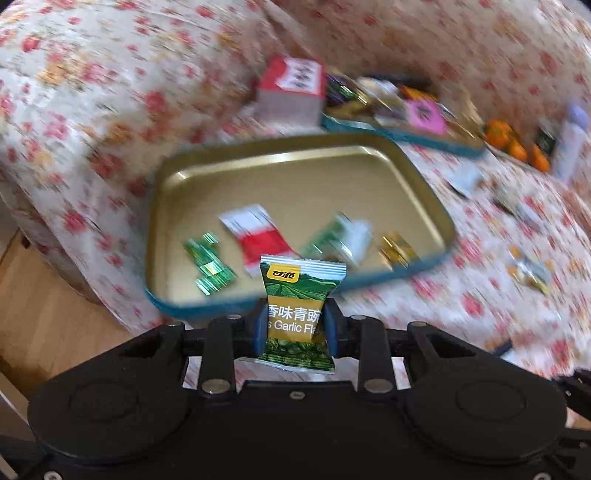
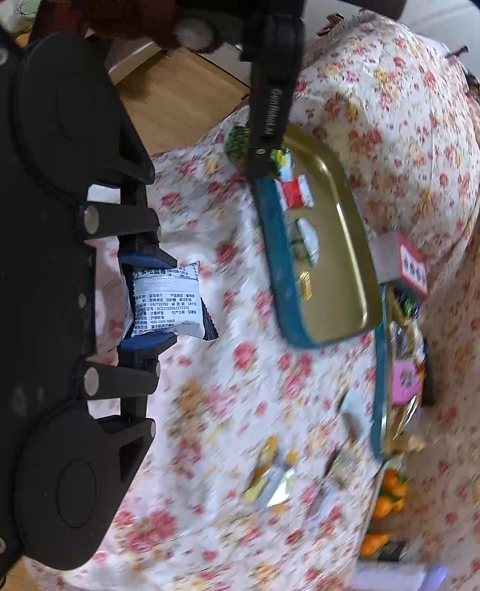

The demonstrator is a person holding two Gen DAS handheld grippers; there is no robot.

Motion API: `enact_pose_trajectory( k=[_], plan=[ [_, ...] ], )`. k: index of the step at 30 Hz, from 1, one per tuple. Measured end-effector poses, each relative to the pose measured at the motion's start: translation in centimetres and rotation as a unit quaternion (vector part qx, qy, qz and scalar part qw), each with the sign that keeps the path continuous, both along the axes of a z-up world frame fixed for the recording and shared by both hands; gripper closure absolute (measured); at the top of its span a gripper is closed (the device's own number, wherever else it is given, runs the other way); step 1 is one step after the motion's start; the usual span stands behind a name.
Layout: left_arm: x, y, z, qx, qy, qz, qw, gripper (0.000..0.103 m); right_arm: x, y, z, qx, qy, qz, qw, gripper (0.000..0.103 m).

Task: Organize snacks
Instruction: 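Carry the green packet and white packet over the gold tray with both grippers, then open both grippers to drop the green and white packets into the gold tray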

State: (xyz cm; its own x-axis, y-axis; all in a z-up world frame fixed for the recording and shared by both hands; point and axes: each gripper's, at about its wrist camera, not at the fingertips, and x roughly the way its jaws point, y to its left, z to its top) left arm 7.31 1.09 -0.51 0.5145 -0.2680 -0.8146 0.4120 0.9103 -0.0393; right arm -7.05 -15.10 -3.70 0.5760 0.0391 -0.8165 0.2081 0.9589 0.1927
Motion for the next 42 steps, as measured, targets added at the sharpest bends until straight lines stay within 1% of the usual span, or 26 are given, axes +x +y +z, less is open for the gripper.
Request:
enact_pose_trajectory(
  k=[6,9,11,14,18,20,24,28,31,34,37,42],
  plan=[
    [5.2,1.4,1.4,-0.008,-0.031,0.039,0.9987,0.064,3.4,1.1,1.7,-0.017,-0.019,0.02,0.999,0.065],
    [7.7,1.5,1.5,-0.003,-0.049,0.06,0.997,0.064,4.8,1.3,2.2,-0.026,-0.027,0.024,0.999,0.065],
    [8.9,1.5,1.2,0.0,-0.051,0.072,0.9961,0.064,5.9,1.5,2.5,-0.03,-0.033,0.025,0.999,0.065],
    [10.1,1.6,0.3,0.006,-0.04,0.082,0.9958,0.064,7.6,1.6,3.0,-0.035,-0.043,0.025,0.998,0.065],
    [10.2,1.4,-1.0,0.026,-0.041,0.079,0.9956,0.064,10.2,1.7,3.2,-0.041,-0.062,0.024,0.997,0.065],
    [10.3,1.3,-1.5,0.029,-0.036,0.078,0.9959,0.064,11.6,1.8,3.2,-0.045,-0.071,0.023,0.996,0.065],
    [10.3,1.6,-1.9,0.017,-0.023,0.073,0.9969,0.064,14.3,2.1,2.9,-0.055,-0.08,0.016,0.995,0.065],
    [10.1,2.0,-1.3,0.003,-0.035,0.07,0.9969,0.064,16.6,2.3,2.5,-0.058,-0.085,0.011,0.995,0.065],
    [9.9,2.2,-1.3,0.006,-0.042,0.073,0.9964,0.064,18.2,2.5,1.9,-0.058,-0.086,0.004,0.995,0.065],
    [9.9,2.5,-1.5,0.007,-0.04,0.077,0.9962,0.063,19.6,2.7,1.2,-0.055,-0.08,0.002,0.995,0.065],
    [10.1,2.7,-1.5,-0.009,-0.032,0.076,0.9966,0.063,20.5,3.1,0.5,-0.06,-0.075,0.004,0.995,0.065],
    [10.1,3.1,-1.0,-0.014,-0.038,0.08,0.996,0.062,21.7,3.3,-0.3,-0.062,-0.069,0.005,0.996,0.065]
  ],
)
